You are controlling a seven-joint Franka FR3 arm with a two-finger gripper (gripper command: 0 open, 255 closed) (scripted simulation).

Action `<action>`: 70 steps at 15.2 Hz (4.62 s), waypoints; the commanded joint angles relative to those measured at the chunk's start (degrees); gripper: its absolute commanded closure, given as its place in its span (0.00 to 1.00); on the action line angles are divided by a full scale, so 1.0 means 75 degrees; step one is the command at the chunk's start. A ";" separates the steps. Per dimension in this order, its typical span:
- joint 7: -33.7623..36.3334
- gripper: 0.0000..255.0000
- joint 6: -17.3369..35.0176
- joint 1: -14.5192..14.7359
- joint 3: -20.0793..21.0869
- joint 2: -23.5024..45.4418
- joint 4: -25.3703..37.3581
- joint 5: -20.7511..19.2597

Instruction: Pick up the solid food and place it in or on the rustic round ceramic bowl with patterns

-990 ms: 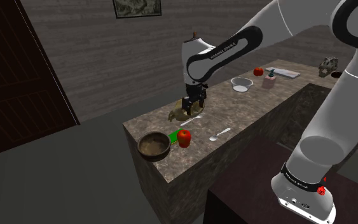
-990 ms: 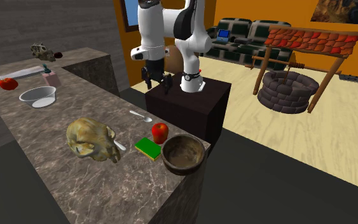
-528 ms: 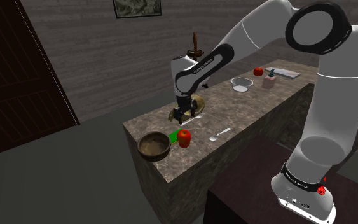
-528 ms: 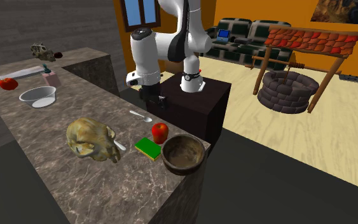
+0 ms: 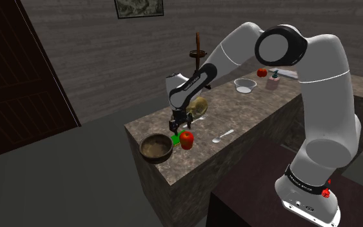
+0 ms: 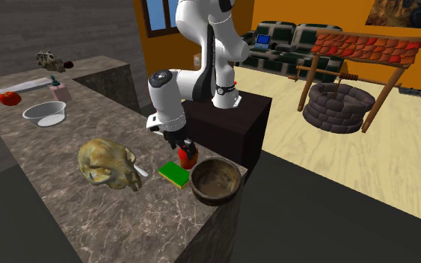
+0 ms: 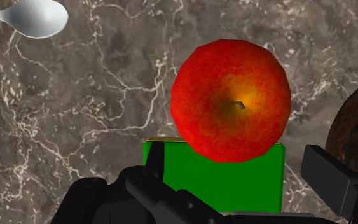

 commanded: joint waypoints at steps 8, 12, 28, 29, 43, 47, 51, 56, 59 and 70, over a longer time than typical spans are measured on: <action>0.0079 0.00 0.0502 0.0055 -0.0066 0.0474 -0.0040 -0.0093; 0.0079 0.00 0.0502 0.0055 -0.0066 0.0474 -0.0040 -0.0093; 0.0035 1.00 0.0147 0.0013 -0.0010 0.0078 -0.0077 -0.0014; 0.0027 1.00 0.0072 0.0005 0.0001 0.0004 -0.0076 0.0001; -0.0093 1.00 -0.1027 -0.0082 0.0120 -0.0957 0.0076 0.0215; -0.0124 1.00 -0.1362 -0.0100 0.0144 -0.1192 0.0181 0.0269; -0.0152 1.00 -0.1705 -0.0115 0.0164 -0.1407 0.0312 0.0319; -0.0180 1.00 -0.2095 -0.0129 0.0183 -0.1624 0.0489 0.0370; 0.0271 1.00 -0.2379 0.0199 0.0319 -0.1158 0.1231 0.0311; 0.1673 1.00 -0.3936 0.1590 0.0575 0.1185 0.5120 -0.0035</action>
